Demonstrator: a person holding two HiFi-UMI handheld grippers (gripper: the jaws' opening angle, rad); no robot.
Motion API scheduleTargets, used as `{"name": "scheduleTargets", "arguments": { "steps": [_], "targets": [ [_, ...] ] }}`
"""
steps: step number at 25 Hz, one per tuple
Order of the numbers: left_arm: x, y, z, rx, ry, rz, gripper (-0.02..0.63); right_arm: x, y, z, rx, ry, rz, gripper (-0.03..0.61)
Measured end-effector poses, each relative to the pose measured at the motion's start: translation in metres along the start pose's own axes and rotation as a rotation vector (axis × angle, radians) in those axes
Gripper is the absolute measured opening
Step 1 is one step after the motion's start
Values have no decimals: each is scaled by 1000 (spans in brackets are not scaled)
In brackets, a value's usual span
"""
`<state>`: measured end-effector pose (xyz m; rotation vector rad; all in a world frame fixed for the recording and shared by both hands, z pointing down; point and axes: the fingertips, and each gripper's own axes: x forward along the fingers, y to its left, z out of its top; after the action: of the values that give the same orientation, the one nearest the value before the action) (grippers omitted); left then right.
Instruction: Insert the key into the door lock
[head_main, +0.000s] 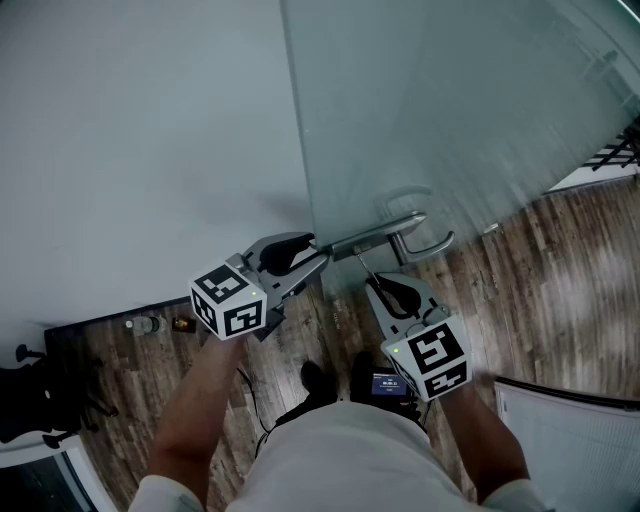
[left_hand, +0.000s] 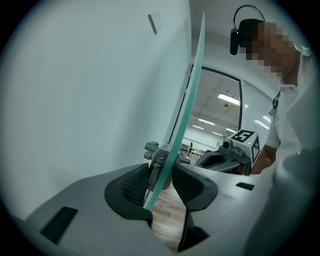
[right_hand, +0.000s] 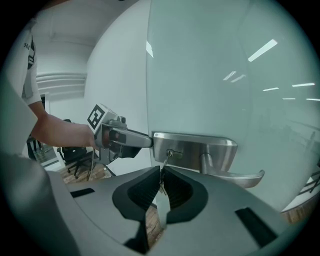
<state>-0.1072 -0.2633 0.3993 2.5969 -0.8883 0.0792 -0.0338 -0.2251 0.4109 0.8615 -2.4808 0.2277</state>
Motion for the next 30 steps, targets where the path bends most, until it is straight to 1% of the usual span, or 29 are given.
{"name": "scheduleTargets", "arguments": {
  "steps": [10,20,24,30],
  "targets": [
    [-1,0,1,-11,-11,1,156,-1,0,3,-37,3,-11,28],
    [0,0,0,-19,-14,-1,156,0,0,3,-51,3,-20,27],
    [0,1,0,-23,-14,-1,156,0,-1,4,-73,5,-30,28],
    [0,1,0,-24,-18,-2,156,-2,-1,6,-77,2,-33,27]
  ]
}}
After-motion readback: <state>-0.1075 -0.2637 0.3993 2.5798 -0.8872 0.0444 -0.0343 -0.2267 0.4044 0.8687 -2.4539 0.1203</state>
